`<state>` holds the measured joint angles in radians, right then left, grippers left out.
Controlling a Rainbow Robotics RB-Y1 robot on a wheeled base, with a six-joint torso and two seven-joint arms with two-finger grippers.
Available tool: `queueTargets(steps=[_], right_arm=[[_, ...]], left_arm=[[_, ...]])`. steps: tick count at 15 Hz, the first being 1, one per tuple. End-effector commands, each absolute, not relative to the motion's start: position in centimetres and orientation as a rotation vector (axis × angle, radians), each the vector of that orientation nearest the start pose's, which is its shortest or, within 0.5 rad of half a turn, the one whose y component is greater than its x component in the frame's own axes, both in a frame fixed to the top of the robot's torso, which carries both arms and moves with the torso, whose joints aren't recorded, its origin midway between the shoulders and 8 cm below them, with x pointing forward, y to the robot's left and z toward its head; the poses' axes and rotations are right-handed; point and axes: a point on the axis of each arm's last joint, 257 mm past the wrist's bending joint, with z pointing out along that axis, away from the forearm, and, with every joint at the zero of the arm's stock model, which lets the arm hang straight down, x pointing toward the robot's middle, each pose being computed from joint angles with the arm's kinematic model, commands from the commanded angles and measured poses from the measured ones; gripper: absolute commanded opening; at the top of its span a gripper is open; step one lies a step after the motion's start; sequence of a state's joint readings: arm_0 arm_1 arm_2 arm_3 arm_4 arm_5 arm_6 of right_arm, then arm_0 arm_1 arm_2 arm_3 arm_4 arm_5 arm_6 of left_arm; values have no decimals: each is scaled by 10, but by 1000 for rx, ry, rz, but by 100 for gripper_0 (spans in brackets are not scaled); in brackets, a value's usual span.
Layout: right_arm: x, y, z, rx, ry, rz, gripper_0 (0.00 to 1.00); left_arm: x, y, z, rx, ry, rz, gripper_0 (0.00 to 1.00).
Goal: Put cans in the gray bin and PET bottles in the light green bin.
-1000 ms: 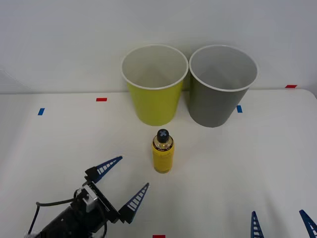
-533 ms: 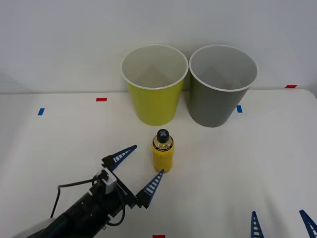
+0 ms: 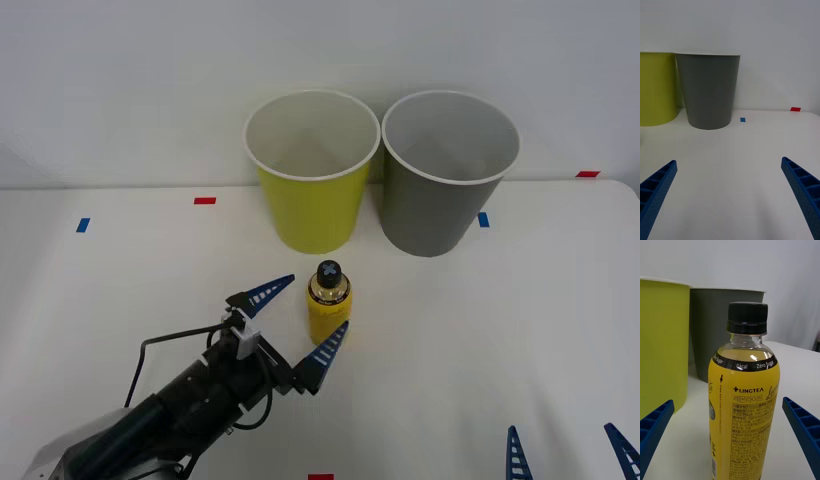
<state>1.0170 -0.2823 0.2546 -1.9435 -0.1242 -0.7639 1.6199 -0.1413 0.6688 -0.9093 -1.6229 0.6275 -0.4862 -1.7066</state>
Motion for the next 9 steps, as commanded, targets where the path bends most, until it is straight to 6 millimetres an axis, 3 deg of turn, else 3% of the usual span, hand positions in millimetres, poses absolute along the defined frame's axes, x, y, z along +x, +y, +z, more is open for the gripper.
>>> queueTargets(steps=[1, 9], right_arm=[[223, -256, -239, -36, 1456, -37, 96], [223, -256, -239, -36, 1456, -37, 96]], left_arm=[[407, 24, -234, 591, 1361, -606, 100], [416, 4, -226, 602, 1363, -625, 100]])
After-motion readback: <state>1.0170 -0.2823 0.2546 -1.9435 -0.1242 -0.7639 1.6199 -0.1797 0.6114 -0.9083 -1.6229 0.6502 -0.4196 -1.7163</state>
